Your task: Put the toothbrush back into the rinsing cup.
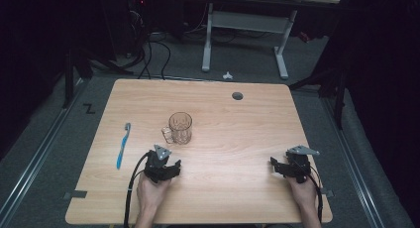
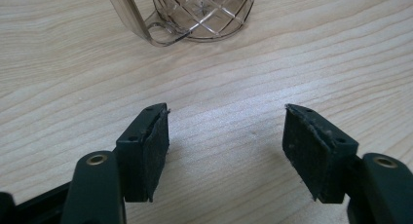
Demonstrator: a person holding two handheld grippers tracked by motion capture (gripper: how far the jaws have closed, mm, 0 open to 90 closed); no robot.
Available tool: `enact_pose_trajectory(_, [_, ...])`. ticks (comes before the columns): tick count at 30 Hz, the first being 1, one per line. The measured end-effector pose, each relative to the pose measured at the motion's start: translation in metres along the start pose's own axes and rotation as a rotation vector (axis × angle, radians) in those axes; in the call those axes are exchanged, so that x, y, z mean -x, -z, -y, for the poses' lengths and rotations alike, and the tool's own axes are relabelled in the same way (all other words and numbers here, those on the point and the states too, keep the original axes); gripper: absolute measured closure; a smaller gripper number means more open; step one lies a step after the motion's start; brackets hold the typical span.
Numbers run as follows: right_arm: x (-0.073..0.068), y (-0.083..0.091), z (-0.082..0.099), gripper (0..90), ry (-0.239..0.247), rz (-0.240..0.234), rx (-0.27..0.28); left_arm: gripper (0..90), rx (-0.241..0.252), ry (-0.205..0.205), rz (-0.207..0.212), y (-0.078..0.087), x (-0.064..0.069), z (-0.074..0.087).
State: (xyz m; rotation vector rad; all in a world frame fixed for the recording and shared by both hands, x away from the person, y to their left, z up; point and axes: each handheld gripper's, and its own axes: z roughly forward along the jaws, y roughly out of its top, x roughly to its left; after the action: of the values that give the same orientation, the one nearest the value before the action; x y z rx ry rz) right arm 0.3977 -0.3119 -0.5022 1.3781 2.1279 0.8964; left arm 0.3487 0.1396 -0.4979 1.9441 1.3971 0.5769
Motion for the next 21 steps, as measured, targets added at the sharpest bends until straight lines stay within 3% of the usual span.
enact_pose_trajectory(7, [0.000, 0.000, 0.000, 28.7, 0.000, 0.000, 0.000, 35.6, -0.008, -0.004, -0.005, 0.004, -0.001, 0.001])
enact_pose_trajectory(15, [0.000, 0.000, 0.000, 28.8, 0.000, 0.000, 0.000, 36.3, 0.019, 0.020, -0.007, 0.014, -0.009, 0.000])
enact_pose_trajectory(21, [0.000, 0.000, 0.000, 28.7, 0.000, 0.000, 0.000, 38.2, 0.025, 0.014, -0.016, 0.021, -0.015, -0.002])
